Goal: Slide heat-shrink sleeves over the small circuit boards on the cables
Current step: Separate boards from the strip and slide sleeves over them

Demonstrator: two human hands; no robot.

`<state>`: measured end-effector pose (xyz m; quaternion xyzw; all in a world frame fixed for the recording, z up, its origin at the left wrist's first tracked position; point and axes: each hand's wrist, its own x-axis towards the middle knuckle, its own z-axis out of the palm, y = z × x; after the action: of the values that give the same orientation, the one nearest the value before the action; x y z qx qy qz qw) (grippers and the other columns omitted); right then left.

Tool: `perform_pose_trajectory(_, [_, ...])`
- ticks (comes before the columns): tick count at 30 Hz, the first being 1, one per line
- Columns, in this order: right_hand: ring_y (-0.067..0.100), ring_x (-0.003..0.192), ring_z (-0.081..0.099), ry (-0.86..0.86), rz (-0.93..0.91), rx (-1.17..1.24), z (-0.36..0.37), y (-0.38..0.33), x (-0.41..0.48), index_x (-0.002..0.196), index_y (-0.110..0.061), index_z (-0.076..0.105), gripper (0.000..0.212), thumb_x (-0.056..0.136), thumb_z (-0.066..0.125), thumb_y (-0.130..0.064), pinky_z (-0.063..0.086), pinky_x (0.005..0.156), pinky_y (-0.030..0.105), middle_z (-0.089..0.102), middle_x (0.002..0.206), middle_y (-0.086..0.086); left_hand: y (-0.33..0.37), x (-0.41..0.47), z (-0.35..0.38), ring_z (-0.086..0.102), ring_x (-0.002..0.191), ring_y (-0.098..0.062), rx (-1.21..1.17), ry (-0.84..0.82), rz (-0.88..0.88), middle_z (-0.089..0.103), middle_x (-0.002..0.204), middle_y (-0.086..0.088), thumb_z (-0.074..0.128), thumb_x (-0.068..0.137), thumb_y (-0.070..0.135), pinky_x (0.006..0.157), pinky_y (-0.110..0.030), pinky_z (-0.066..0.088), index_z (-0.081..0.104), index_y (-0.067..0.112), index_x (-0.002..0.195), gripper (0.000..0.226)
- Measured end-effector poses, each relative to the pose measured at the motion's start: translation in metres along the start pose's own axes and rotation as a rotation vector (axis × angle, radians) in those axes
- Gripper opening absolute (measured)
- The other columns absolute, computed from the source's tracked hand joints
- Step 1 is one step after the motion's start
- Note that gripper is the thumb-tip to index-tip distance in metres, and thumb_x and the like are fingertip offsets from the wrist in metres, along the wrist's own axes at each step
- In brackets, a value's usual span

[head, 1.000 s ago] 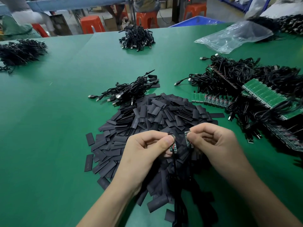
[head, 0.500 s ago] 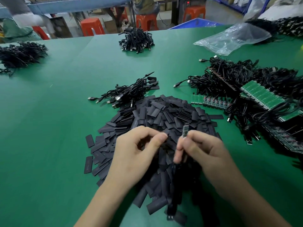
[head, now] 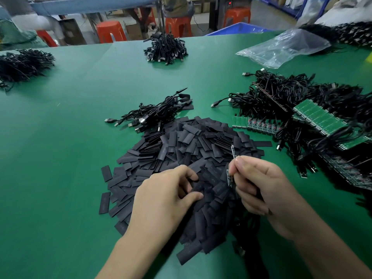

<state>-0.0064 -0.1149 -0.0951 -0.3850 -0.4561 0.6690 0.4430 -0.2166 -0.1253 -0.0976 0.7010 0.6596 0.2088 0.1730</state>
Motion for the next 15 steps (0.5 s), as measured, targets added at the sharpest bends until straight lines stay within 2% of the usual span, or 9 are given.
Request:
perform_pose_trajectory(2, [0.004, 0.032, 0.019, -0.008, -0.007, 0.130, -0.003, -0.002, -0.001, 0.083, -0.010, 0.062, 0.027, 0.095, 0.055, -0.034, 0.021, 0.035, 0.013, 0.029, 0.054, -0.002, -0.003, 0.001, 0.000, 0.064, 0.073, 0.000, -0.153, -0.023, -0.022, 0.067, 0.077, 0.027, 0.087, 0.076, 0.039, 0.075, -0.032, 0.055, 0.066, 0.040, 0.089, 0.025])
perform_pose_trajectory(4, [0.004, 0.033, 0.018, 0.062, -0.043, 0.161, -0.008, -0.007, -0.001, 0.081, -0.013, 0.061, 0.026, 0.096, 0.053, -0.033, 0.019, 0.035, 0.013, 0.027, 0.054, -0.002, -0.007, 0.003, -0.003, 0.064, 0.069, -0.003, -0.269, -0.042, -0.037, 0.068, 0.071, 0.021, 0.087, 0.077, 0.032, 0.073, -0.028, 0.055, 0.070, 0.038, 0.083, 0.019])
perform_pose_trajectory(7, [0.010, 0.039, 0.019, 0.318, -0.214, -0.187, -0.015, -0.008, -0.001, 0.076, -0.017, 0.059, 0.031, 0.100, 0.055, -0.035, 0.018, 0.038, 0.019, 0.028, 0.053, -0.002, -0.018, 0.009, -0.009, 0.062, 0.065, -0.003, -0.355, -0.050, -0.027, 0.068, 0.069, 0.015, 0.085, 0.080, 0.027, 0.066, -0.011, 0.045, 0.074, 0.035, 0.079, 0.014])
perform_pose_trajectory(9, [0.011, 0.043, 0.024, 0.411, -0.353, -0.470, -0.013, -0.003, -0.003, 0.076, -0.020, 0.059, 0.033, 0.103, 0.053, -0.039, 0.020, 0.040, 0.025, 0.033, 0.052, -0.006, -0.022, 0.011, -0.012, 0.065, 0.067, -0.012, -0.534, -0.107, -0.035, 0.070, 0.070, 0.008, 0.084, 0.083, 0.023, 0.067, -0.014, 0.049, 0.077, 0.032, 0.084, 0.011])
perform_pose_trajectory(12, [0.003, 0.045, 0.033, 0.326, -0.424, -0.679, 0.000, 0.006, -0.005, 0.078, -0.021, 0.065, 0.030, 0.098, 0.058, -0.042, 0.026, 0.042, 0.020, 0.045, 0.051, -0.009, -0.019, 0.011, -0.013, 0.070, 0.070, -0.014, -0.897, -0.222, -0.040, 0.073, 0.074, -0.005, 0.078, 0.079, 0.027, 0.066, -0.021, 0.055, 0.079, 0.024, 0.090, 0.011])
perform_pose_trajectory(13, [0.001, 0.047, 0.037, 0.266, -0.385, -0.686, 0.004, 0.008, -0.005, 0.080, -0.020, 0.067, 0.031, 0.095, 0.061, -0.045, 0.028, 0.044, 0.021, 0.048, 0.053, -0.008, -0.018, 0.011, -0.010, 0.071, 0.069, -0.014, -0.960, -0.240, -0.033, 0.073, 0.074, -0.006, 0.078, 0.078, 0.026, 0.066, -0.021, 0.055, 0.079, 0.023, 0.090, 0.012])
perform_pose_trajectory(15, [0.003, 0.054, 0.045, 0.157, -0.292, -0.673, 0.011, 0.011, -0.005, 0.083, -0.017, 0.069, 0.035, 0.091, 0.064, -0.051, 0.036, 0.050, 0.033, 0.054, 0.058, -0.002, -0.013, 0.009, -0.006, 0.070, 0.067, -0.013, -0.998, -0.253, 0.006, 0.073, 0.072, -0.005, 0.082, 0.078, 0.024, 0.066, -0.020, 0.055, 0.080, 0.023, 0.090, 0.012])
